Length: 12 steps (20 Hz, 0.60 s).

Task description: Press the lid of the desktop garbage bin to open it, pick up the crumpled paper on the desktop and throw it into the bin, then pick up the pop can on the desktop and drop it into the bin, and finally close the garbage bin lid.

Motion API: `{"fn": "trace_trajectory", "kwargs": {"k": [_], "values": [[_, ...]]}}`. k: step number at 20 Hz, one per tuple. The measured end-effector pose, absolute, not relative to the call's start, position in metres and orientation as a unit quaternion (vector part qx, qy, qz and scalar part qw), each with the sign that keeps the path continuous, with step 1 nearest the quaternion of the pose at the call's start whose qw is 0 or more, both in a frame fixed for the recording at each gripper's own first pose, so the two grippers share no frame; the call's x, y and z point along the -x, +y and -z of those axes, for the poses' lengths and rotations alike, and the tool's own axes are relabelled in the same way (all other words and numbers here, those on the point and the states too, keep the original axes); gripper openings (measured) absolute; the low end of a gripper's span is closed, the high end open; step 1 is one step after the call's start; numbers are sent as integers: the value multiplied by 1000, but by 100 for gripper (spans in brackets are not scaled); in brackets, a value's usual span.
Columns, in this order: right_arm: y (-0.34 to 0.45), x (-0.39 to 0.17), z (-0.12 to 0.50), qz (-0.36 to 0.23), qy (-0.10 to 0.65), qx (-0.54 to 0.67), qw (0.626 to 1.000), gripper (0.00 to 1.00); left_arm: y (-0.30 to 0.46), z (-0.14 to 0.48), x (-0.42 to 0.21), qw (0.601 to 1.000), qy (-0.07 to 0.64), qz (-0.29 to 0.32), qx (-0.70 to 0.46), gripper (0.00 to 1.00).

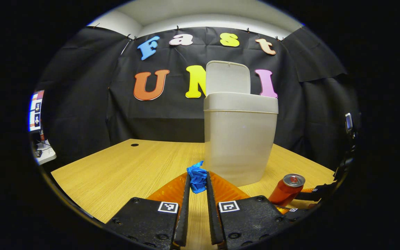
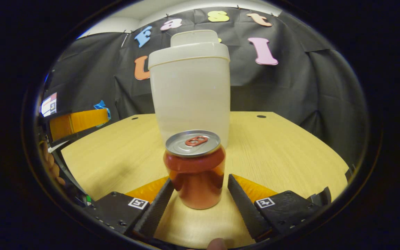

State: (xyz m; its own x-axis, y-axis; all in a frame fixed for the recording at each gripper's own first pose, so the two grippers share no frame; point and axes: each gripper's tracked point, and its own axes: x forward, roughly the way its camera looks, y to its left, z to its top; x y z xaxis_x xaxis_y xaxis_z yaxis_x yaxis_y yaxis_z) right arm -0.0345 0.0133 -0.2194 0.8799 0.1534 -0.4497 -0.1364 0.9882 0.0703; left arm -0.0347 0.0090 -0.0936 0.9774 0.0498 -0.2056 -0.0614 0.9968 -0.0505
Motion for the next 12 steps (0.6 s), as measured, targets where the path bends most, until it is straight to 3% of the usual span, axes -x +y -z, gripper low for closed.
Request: {"fn": "trace_trajectory", "kwargs": {"k": [4,6,12], "values": [[16,34,221,-79,241,-20,967,94,9,76,28,995,85,-28,32,28],[15,34,218,-79,237,-20,968,84,9,64,22,997,72,-30,24,28],[4,36,192,-81,217,-40,972,82,6,19,-2,999,31,-23,12,28]]}}
